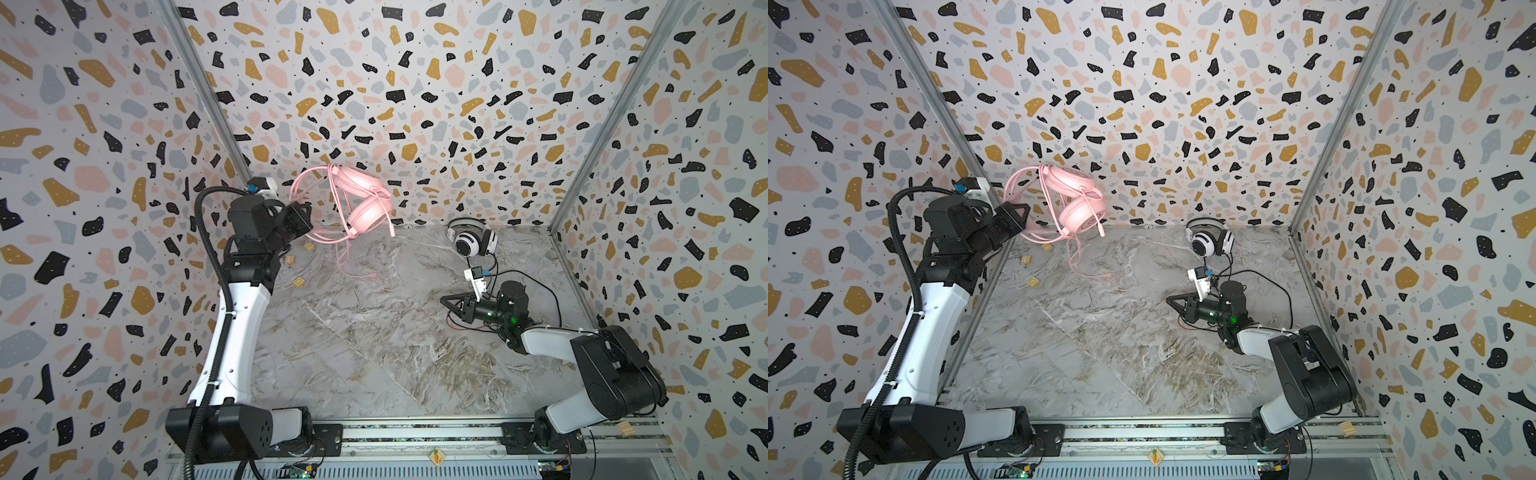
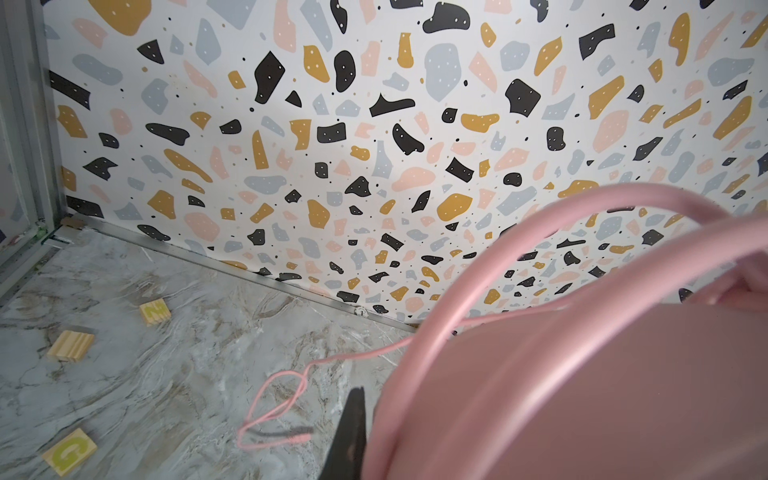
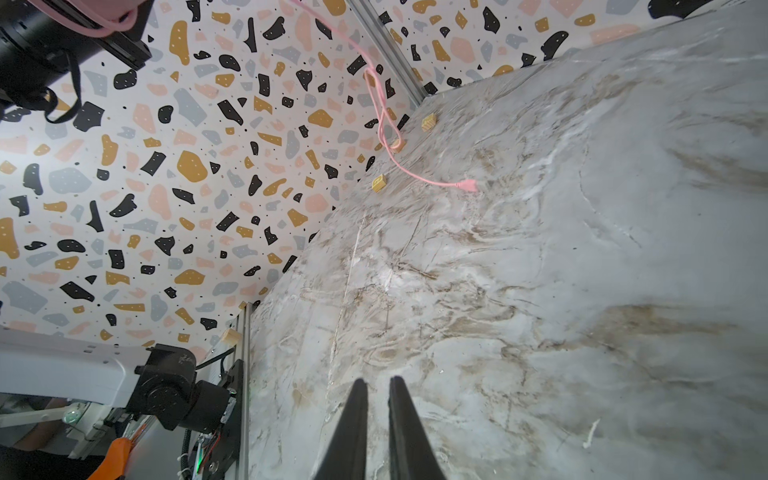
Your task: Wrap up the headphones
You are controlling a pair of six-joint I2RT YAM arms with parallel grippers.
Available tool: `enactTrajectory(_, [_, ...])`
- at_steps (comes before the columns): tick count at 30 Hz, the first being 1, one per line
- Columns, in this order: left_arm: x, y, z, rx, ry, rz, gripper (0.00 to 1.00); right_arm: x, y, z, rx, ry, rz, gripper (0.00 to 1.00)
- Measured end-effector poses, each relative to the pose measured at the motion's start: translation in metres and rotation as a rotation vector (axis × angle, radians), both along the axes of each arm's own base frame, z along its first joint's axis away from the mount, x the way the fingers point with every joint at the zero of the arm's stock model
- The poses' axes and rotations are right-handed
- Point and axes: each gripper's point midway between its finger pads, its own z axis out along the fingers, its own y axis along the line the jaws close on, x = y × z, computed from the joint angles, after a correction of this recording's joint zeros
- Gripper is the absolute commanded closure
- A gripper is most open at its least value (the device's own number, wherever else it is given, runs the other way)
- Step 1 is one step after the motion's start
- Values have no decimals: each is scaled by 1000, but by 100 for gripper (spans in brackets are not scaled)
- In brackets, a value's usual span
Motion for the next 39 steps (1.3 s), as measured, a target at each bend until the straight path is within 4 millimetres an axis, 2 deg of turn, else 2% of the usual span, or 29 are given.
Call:
enactTrajectory(5, [-1, -2, -2, -3, 10, -12, 100, 0, 25, -9, -28, 32, 45, 71])
enactTrajectory(11, [-6, -9, 0, -6, 11, -36, 100, -5, 59, -7, -38, 20, 110, 64])
enactTrajectory(16, [-17, -27, 6, -6, 2, -83, 100, 3, 84, -16, -39, 38, 141, 55])
enactTrajectory(22, [-31, -46, 17, -10, -9, -142, 100, 33, 107, -31, -15, 42, 144, 22])
enactTrajectory(25, [-38, -49, 27, -13, -24, -154, 100, 48, 118, -39, 10, 38, 141, 15])
enactTrajectory(28, [-46, -51, 38, -19, -46, -164, 100, 61, 130, -46, 38, 37, 143, 13])
enactTrajectory(31, [-53, -53, 48, -26, -68, -175, 100, 65, 147, -50, 61, 28, 159, 13])
enactTrajectory(35, [-57, -55, 57, -30, -85, -184, 100, 52, 177, -47, 86, -6, 213, 13])
enactTrajectory(39, [-58, -56, 53, -32, -69, -189, 100, 38, 202, -34, 101, -67, 261, 13])
